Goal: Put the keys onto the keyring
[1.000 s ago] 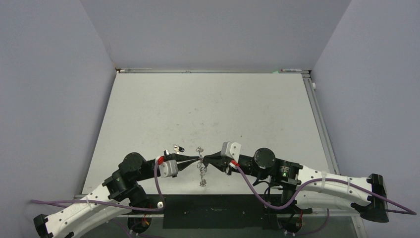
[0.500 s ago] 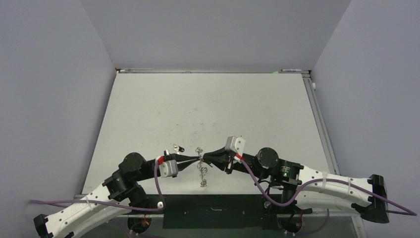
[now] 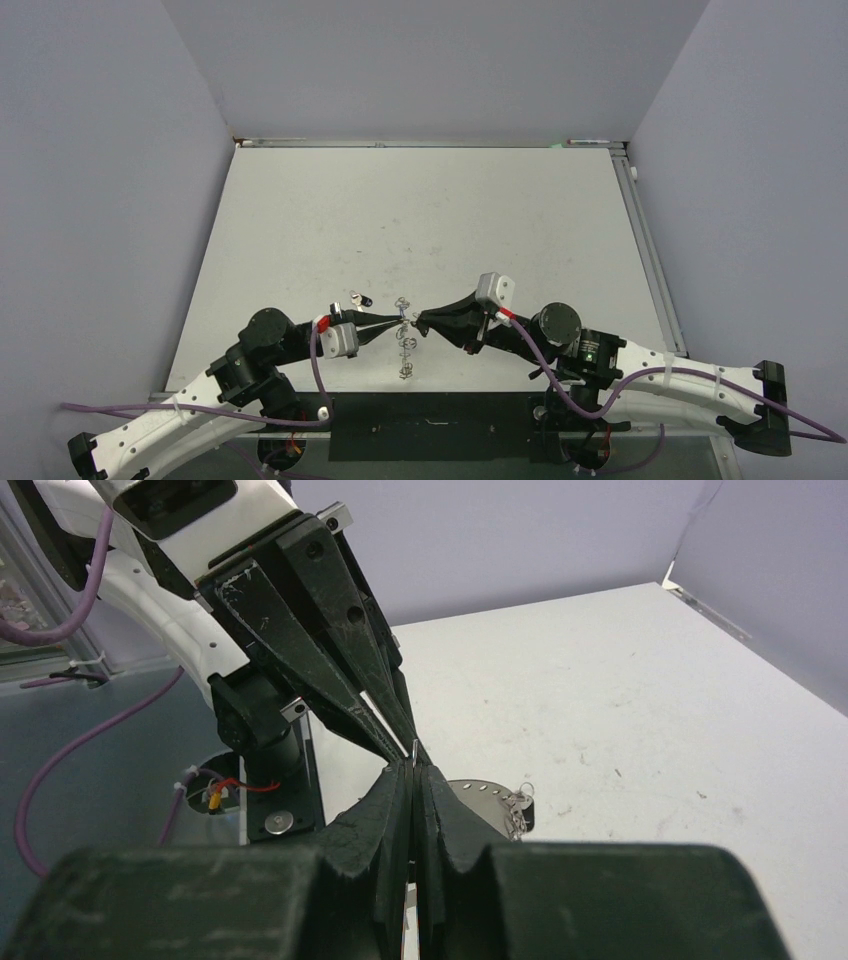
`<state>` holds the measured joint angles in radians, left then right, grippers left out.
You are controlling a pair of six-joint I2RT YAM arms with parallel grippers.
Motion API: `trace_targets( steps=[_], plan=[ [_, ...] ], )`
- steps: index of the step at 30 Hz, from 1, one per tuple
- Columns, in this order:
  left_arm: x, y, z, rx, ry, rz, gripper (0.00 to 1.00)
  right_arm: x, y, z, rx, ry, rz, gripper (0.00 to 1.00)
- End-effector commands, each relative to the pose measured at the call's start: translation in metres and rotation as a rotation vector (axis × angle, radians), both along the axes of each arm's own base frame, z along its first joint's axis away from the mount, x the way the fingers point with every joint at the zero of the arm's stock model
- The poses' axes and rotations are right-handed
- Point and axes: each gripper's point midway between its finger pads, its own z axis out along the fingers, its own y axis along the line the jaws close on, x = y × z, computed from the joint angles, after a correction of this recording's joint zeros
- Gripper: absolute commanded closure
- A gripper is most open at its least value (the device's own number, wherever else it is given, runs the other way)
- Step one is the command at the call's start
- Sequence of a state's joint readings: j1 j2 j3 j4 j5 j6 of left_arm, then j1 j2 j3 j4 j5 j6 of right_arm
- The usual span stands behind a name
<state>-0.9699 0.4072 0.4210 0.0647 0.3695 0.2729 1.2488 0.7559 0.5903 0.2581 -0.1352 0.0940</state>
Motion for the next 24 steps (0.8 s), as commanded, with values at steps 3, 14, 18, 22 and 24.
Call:
trace_targets(
  steps=[3,14,18,22,24],
  plan=[
    [0.000,0.001,0.025,-0.075,-0.055,0.003,1.00,0.000,0.010,-0.009,-0.012,0.125,0.003,0.95],
    [-0.001,0.001,0.026,-0.076,-0.057,0.004,1.00,-0.001,0.018,-0.014,-0.025,0.149,0.022,0.95],
    [0.000,0.001,0.025,-0.074,-0.056,0.004,1.00,-0.003,0.020,-0.010,-0.015,0.139,0.037,0.95],
    [-0.001,0.001,0.025,-0.074,-0.053,0.002,1.00,-0.004,0.020,-0.005,-0.003,0.130,0.042,0.95],
    [-0.001,0.000,0.025,-0.074,-0.052,0.002,1.00,-0.004,0.019,-0.003,0.003,0.122,0.044,0.95]
  ],
)
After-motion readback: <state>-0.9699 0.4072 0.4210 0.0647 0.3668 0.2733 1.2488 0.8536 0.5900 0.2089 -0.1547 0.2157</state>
